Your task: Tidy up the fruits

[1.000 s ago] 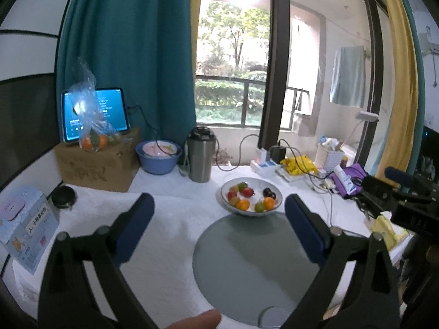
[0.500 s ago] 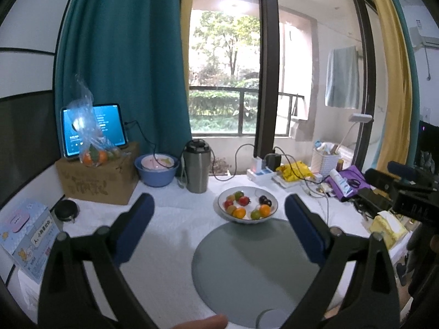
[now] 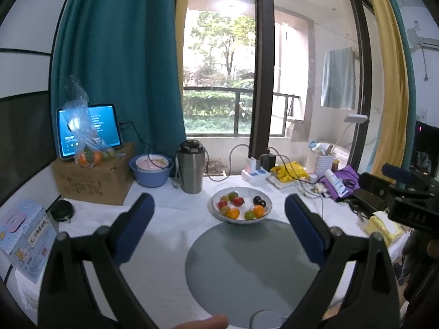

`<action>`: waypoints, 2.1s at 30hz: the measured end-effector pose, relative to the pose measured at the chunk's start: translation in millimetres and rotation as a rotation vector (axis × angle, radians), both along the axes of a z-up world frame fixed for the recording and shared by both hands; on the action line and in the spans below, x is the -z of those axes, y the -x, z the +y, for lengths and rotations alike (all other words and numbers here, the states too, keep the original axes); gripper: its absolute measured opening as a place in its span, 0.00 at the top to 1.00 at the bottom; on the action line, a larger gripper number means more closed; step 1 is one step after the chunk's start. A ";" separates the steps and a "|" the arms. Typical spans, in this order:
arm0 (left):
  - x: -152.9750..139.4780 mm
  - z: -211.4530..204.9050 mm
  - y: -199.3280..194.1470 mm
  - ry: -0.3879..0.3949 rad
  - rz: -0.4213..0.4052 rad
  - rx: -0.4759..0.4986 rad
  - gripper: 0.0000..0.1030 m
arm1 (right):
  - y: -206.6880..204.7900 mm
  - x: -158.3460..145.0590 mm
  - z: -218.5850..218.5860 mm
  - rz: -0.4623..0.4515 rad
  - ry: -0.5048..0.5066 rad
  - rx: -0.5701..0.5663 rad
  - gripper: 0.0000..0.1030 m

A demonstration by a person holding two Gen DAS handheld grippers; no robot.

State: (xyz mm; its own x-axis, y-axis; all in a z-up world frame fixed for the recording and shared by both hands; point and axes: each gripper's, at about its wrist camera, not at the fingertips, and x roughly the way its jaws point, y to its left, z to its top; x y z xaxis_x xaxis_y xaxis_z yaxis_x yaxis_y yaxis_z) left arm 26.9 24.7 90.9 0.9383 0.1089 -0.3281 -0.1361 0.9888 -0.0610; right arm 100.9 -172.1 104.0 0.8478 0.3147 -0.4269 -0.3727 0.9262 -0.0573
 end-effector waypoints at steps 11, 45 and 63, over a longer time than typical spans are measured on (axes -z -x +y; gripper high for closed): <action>0.1 -1.3 -0.2 0.001 0.004 0.002 0.06 | 1.6 0.0 -0.6 -0.001 -0.004 -0.006 0.17; 0.8 -6.8 2.6 0.008 0.001 0.011 0.06 | 1.1 -1.1 -2.0 0.002 0.000 -0.006 0.17; 0.4 -8.3 2.9 0.012 0.007 0.013 0.06 | -2.2 1.9 -2.5 0.004 0.006 -0.002 0.17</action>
